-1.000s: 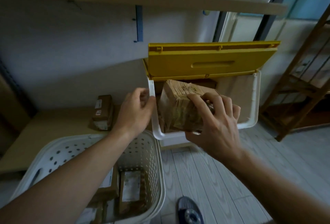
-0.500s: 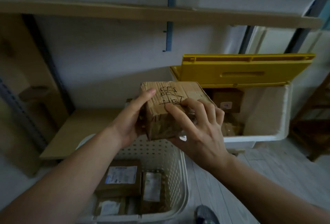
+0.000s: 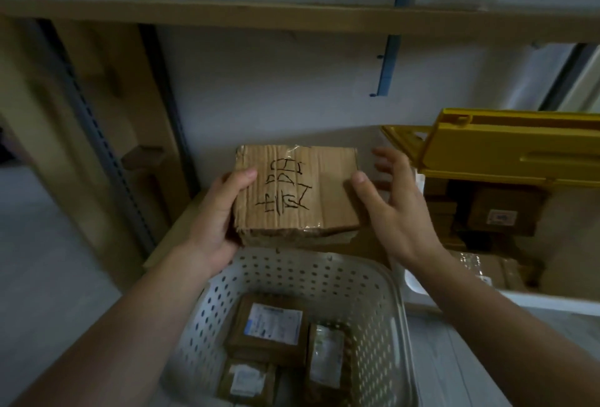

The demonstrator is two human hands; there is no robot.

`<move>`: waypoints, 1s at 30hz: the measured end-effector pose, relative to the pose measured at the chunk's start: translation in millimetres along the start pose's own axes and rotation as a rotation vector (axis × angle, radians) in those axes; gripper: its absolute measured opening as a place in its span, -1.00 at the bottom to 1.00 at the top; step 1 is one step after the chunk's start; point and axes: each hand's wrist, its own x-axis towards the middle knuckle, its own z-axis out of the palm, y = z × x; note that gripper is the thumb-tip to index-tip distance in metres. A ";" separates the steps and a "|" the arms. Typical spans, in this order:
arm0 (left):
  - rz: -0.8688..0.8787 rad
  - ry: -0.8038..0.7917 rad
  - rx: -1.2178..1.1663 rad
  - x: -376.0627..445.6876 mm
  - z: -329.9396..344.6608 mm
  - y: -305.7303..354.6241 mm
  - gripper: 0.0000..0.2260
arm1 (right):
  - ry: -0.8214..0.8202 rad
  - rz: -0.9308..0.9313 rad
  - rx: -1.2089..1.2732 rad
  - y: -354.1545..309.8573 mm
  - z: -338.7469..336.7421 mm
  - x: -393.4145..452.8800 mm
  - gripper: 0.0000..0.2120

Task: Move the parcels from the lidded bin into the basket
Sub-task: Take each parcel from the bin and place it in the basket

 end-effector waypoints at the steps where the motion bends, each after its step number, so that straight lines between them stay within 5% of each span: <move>1: 0.005 0.001 -0.013 1.7 -2.8 -0.6 -0.01 | -0.079 0.157 0.172 -1.5 4.8 4.2 -0.51; 3: 0.013 0.022 -0.032 6.9 -8.2 -3.3 0.04 | -0.230 0.410 0.469 -3.7 14.9 11.4 -0.56; 6: 0.029 0.053 -0.013 13.0 -12.8 -6.1 -0.01 | -0.336 0.528 0.634 2.8 28.5 20.1 -0.58; 13: 0.048 0.079 0.148 21.8 -19.6 -10.0 -0.55 | -0.258 0.522 0.637 12.6 42.1 29.9 -0.52; 18: 0.076 0.176 0.265 24.7 -19.7 -10.4 -0.26 | -0.193 0.502 0.606 15.5 47.3 32.4 -0.53; 24: 0.158 0.242 0.421 24.5 -16.3 -12.8 -0.31 | -0.154 0.418 0.597 19.7 50.6 36.8 -0.39; 26: 0.185 0.269 0.472 27.2 -16.3 -14.7 -0.27 | -0.118 0.393 0.620 20.0 51.0 38.1 -0.52; 30: 0.233 0.379 0.515 33.3 -13.8 -18.2 -0.60 | -0.111 0.364 0.675 16.0 48.1 38.7 -0.67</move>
